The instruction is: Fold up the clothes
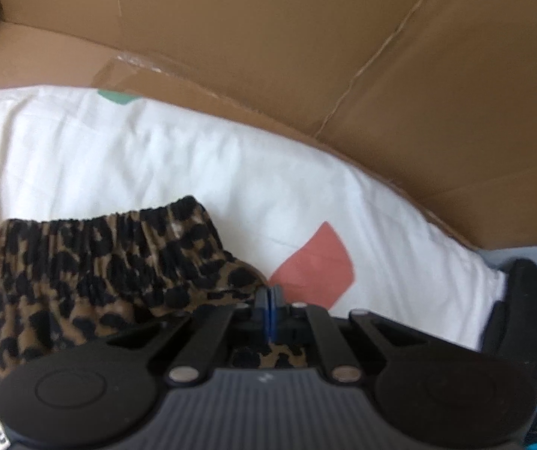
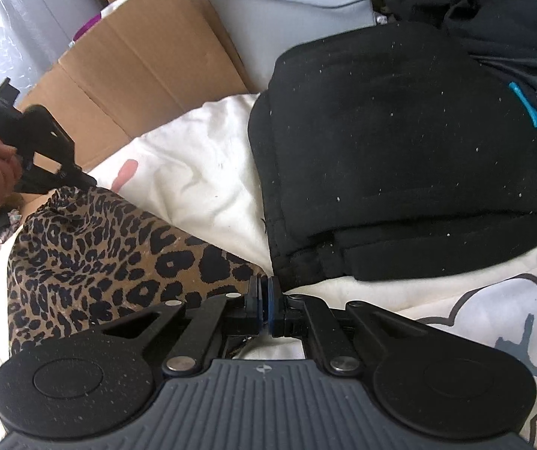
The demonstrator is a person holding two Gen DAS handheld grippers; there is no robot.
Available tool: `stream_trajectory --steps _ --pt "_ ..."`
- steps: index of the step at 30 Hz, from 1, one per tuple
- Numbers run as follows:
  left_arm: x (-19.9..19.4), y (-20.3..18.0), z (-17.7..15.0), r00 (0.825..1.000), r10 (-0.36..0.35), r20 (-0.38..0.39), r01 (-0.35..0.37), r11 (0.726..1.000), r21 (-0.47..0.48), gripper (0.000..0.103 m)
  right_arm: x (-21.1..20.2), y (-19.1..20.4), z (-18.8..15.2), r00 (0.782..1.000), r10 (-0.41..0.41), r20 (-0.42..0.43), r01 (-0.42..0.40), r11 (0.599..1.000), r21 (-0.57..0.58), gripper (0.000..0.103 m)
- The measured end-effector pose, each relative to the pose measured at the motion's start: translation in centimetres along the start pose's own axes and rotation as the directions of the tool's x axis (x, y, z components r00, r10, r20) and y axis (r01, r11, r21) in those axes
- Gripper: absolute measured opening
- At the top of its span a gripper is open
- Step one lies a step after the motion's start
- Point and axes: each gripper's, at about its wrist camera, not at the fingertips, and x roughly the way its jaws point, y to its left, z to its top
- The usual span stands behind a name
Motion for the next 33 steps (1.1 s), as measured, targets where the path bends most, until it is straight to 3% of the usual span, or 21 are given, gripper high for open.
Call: stream_trajectory --steps 3,7,9,12,18,22,26,31,33 --pt "1.2 -0.4 -0.1 1.000 0.000 -0.001 0.000 0.999 0.053 0.007 0.2 0.0 0.1 1.000 -0.003 -0.015 0.003 1.000 0.000 0.005" --pt "0.2 -0.7 0.4 0.999 -0.048 -0.019 0.050 0.994 0.098 0.031 -1.0 0.7 0.3 1.000 -0.013 0.004 0.013 1.000 -0.029 0.014" --pt "-1.0 -0.7 0.7 0.999 -0.042 -0.010 0.043 0.992 0.116 0.034 -1.6 1.1 0.4 1.000 -0.015 0.024 0.016 0.999 -0.037 0.017" --pt "-2.7 -0.4 1.2 0.999 -0.039 0.004 0.038 0.989 0.145 0.035 -2.1 1.9 0.6 0.998 -0.016 0.054 0.019 0.998 -0.055 0.019" --pt "-5.2 0.5 2.1 0.998 0.044 0.045 -0.054 0.966 0.254 0.037 -2.1 3.6 1.0 0.997 0.030 0.078 -0.024 0.997 -0.076 0.018" --pt "-5.7 1.4 2.1 0.990 0.115 0.077 -0.135 0.928 0.348 0.036 -1.5 4.5 1.0 0.997 0.053 0.063 -0.047 0.994 -0.094 0.019" --pt "-4.6 1.5 1.8 0.988 0.138 0.067 -0.153 0.890 0.430 0.034 -0.5 5.4 0.8 0.997 0.065 0.032 -0.061 0.992 -0.114 0.019" --pt "-2.8 1.5 1.3 0.984 0.155 0.086 -0.177 0.861 0.476 0.031 0.9 6.1 0.4 0.999 0.034 -0.003 -0.034 0.989 -0.145 0.019" --pt "-2.3 1.6 1.5 0.984 0.155 0.084 -0.176 0.859 0.480 0.031 1.6 6.0 0.4 0.999 -0.030 -0.025 0.025 0.987 -0.160 0.021"
